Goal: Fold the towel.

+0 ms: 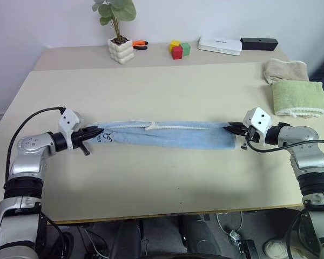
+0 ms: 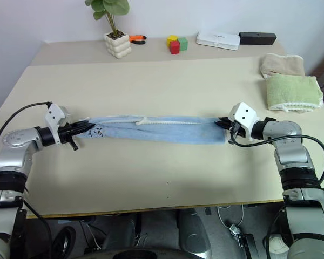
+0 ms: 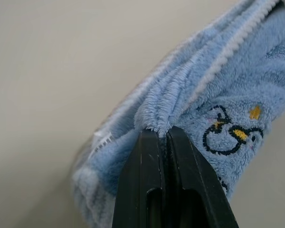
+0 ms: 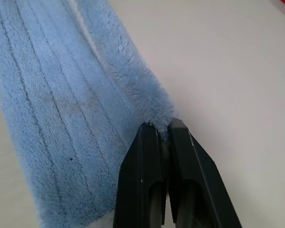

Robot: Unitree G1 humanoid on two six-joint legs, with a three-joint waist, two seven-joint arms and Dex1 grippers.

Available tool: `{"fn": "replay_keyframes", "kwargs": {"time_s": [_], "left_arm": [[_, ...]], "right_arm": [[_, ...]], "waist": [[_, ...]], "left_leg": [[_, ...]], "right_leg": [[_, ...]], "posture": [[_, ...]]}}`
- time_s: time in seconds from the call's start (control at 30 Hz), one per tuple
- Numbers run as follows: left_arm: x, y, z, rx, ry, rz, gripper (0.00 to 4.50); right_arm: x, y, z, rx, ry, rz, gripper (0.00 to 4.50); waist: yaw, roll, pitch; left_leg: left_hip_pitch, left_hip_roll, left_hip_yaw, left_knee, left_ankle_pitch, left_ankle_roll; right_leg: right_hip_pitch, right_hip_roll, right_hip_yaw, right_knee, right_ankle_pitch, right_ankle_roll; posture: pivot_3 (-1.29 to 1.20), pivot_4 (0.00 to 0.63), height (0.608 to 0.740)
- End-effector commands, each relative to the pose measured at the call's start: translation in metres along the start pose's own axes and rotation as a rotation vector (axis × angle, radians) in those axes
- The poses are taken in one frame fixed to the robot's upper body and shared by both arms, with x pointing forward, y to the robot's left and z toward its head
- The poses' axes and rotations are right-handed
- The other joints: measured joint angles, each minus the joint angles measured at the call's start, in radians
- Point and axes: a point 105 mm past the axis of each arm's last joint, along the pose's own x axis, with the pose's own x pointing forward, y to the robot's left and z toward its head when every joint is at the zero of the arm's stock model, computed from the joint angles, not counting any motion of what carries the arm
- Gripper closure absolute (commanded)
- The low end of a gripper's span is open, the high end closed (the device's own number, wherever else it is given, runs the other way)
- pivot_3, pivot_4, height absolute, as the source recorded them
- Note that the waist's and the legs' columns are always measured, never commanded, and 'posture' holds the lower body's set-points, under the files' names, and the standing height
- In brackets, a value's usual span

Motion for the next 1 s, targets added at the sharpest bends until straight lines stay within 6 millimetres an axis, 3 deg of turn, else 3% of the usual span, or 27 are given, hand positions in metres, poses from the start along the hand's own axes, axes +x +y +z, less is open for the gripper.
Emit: {"fn": "replay_keyframes", "kwargs": {"time_s": [0.03,0.1,0.13,0.17,0.33,0.4,0.43,0.8,1.0], "left_arm": [[0.001,0.002,0.006,-0.016,-0.013,-0.011,4.19],[0.002,0.001,0.008,-0.043,-0.025,-0.028,3.59],[0.003,0.003,0.011,-0.039,-0.039,-0.017,3.08],[0.003,0.004,0.013,-0.03,-0.05,-0.004,2.64],[0.002,0.008,0.016,-0.055,-0.055,0.019,0.07],[0.0,0.011,0.018,-0.047,-0.06,0.038,0.0],[-0.001,0.013,0.02,-0.055,-0.067,0.048,0.0],[-0.017,0.043,0.033,-0.062,-0.128,0.213,0.0],[-0.027,0.054,0.035,-0.076,-0.138,0.27,0.0]], "right_arm": [[0.002,-0.006,0.005,-0.012,-0.008,-0.024,4.5],[0.003,-0.007,0.005,0.017,-0.012,-0.029,4.5],[0.004,-0.008,0.006,0.02,-0.016,-0.038,3.88],[0.004,-0.009,0.006,0.018,-0.017,-0.043,3.6],[0.005,-0.013,0.005,0.009,-0.005,-0.066,1.11],[0.006,-0.014,0.006,-0.002,-0.002,-0.08,0.2],[0.006,-0.017,0.006,-0.001,-0.007,-0.097,0.05],[0.015,-0.05,0.007,-0.049,0.017,-0.312,0.05],[0.015,-0.058,0.009,-0.058,0.018,-0.352,0.05]], "waist": [[-0.001,0.0,0.0],[0.0,0.0,0.0],[0.0,0.0,0.0],[0.0,0.0,0.0],[-0.001,0.0,0.0],[0.0,0.0,0.0],[0.0,0.0,0.0],[-0.001,0.0,0.0],[-0.001,0.0,0.0]], "left_leg": [[0.0,0.0,0.0,0.0,0.0,0.0],[0.0,0.0,0.0,0.0,0.0,0.0],[0.0,0.0,0.0,0.0,0.0,0.0],[0.0,0.0,0.0,0.0,0.0,0.0],[0.001,0.0,0.0,0.0,0.0,0.0],[0.001,0.0,0.0,0.0,0.0,0.0],[0.001,0.0,0.0,0.0,0.0,0.0],[0.001,0.0,0.0,0.0,0.0,0.0],[0.001,0.0,0.0,0.0,0.0,0.0]], "right_leg": [[0.0,0.0,0.0,0.0,0.0,0.0],[0.0,0.0,0.0,0.0,0.0,0.0],[0.0,0.0,0.0,0.0,0.0,0.0],[0.0,0.0,0.0,0.0,0.0,0.0],[0.001,0.0,0.0,0.0,0.0,0.0],[0.001,0.0,0.0,0.0,0.0,0.0],[0.001,0.0,0.0,0.0,0.0,0.0],[0.001,0.0,0.0,0.0,0.0,0.0],[0.001,0.0,0.0,0.0,0.0,0.0]], "posture": [[0.0,0.15,0.74],[0.0,0.15,0.74],[0.0,0.15,0.74],[0.0,0.15,0.74],[0.0,0.15,0.74],[0.0,0.15,0.74],[0.0,0.15,0.74],[0.0,0.15,0.74],[0.0,0.15,0.74]]}}
